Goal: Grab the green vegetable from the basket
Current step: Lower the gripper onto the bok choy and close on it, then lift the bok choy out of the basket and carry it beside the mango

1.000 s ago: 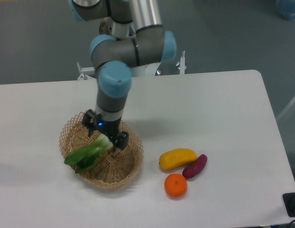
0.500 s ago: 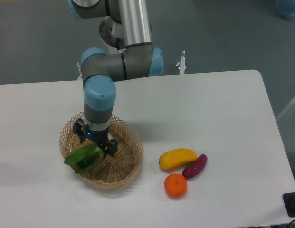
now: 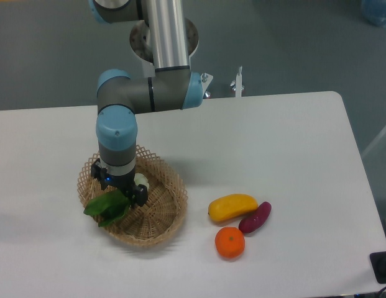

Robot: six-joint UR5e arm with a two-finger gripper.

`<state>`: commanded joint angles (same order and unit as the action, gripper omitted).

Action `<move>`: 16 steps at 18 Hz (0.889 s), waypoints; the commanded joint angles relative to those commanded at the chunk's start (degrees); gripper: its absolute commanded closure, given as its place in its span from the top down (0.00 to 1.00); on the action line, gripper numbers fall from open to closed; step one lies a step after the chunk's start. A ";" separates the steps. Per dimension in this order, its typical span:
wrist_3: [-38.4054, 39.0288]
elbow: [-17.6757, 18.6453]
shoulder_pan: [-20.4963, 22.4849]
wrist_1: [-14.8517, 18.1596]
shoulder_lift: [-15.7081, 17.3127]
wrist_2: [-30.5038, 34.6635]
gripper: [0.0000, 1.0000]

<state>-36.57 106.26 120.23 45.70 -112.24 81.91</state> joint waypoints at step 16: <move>-1.57 -0.97 1.31 0.35 3.07 1.23 0.42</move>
<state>-38.14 105.29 121.55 46.05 -109.17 83.14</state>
